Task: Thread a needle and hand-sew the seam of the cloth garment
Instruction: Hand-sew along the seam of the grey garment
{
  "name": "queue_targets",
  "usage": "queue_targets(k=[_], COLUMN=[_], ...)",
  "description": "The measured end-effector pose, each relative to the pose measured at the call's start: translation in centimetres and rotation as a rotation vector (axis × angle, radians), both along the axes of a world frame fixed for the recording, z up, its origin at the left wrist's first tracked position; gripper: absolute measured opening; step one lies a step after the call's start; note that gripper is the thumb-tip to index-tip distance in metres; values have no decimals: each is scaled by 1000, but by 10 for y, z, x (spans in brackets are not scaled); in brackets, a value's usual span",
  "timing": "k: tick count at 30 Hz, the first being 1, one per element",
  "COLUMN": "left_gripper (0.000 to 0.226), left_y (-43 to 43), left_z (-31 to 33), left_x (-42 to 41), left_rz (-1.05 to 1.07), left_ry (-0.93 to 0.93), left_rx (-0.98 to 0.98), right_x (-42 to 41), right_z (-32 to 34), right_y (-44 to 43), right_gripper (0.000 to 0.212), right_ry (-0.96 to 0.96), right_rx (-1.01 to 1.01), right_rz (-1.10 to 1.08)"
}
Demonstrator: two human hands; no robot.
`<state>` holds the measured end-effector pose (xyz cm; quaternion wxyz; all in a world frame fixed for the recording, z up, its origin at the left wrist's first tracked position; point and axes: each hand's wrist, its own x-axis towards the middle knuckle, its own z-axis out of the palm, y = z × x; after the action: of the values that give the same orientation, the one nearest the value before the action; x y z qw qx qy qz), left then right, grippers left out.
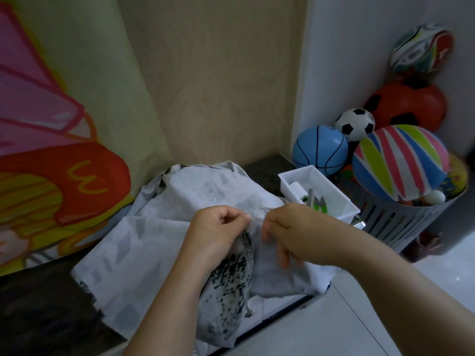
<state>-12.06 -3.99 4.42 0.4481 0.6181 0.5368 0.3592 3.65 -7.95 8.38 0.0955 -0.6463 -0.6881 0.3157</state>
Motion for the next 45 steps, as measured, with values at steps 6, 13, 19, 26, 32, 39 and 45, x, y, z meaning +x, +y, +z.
queue_targets(k=[6, 13, 19, 26, 32, 39, 45], left_gripper=[12, 13, 14, 14, 11, 11, 12], left_y=[1, 1, 0, -6, -2, 1, -2], left_z=[1, 1, 3, 4, 2, 3, 5], left_x=[0, 0, 0, 8, 4, 1, 2], left_rz=[-1, -1, -11, -41, 54, 108, 56], left_ry=[-9, 0, 14, -6, -44, -132, -139], left_rx=[-4, 6, 16, 28, -25, -103, -15], right_x=[-1, -2, -5, -13, -10, -5, -1], right_z=[1, 2, 4, -5, -7, -2, -9], right_y=[1, 1, -1, 2, 8, 4, 9], right_gripper=[17, 12, 18, 18, 12, 2, 7], right_ry=[-60, -163, -89, -130, 160, 425, 506], right_rx=[31, 76, 46, 110, 217, 271, 251], right_rz=[77, 162, 54, 54, -184, -91, -87])
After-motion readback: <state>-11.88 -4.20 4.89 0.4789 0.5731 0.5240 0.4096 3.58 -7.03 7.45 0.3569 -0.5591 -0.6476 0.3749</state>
